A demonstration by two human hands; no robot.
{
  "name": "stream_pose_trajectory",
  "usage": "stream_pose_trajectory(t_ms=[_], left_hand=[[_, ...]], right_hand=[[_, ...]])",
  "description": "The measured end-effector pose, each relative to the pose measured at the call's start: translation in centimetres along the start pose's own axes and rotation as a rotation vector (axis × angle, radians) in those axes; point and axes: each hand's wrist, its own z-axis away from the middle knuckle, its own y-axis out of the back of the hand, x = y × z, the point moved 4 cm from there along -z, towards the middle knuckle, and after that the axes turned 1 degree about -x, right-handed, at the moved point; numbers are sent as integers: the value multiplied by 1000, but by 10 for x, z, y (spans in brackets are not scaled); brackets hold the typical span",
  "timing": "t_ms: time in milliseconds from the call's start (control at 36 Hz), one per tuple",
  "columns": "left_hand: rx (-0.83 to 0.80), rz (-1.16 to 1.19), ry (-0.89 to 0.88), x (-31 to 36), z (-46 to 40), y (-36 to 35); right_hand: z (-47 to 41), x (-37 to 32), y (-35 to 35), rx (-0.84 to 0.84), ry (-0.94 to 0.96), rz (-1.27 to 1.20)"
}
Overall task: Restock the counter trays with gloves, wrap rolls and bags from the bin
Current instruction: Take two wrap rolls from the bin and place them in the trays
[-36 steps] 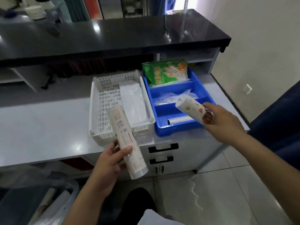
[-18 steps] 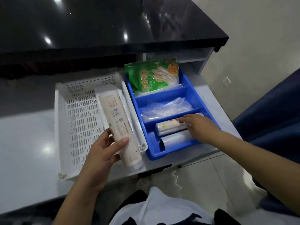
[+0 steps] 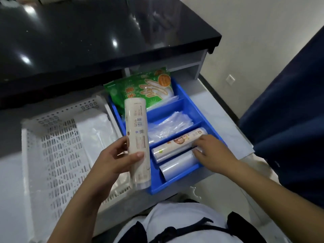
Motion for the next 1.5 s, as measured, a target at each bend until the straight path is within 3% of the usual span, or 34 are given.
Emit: stream_pose_trajectory(t_ms=[278,500,667,778,861,1083,1250,1500], left_hand=[[118,-226,6,33,-20,-40],[89,-684,45,45,-29,-65],[34,-1243,-31,45,-53,-109],[-5,-1396,-51,25,-71,-137],[-19,-1410,-52,10,-76,-149],[48,-1354,-66,-1,-69,-151],[77,-1242,-46,-4,-63,-152],[297,-1133,-10,-11,-18,-150]], right_hand=[[-2,5,1,-93,169,42],[-3,12,12,-166,209,-29],[20,41,53,72,92,-354],[40,67,68,238,-10,-494],[47,74,67,234,-16,-489],[42,56,42,23,126,-366],[40,54,32,-10,210,-247],[39,64,32,-62,298,-197]])
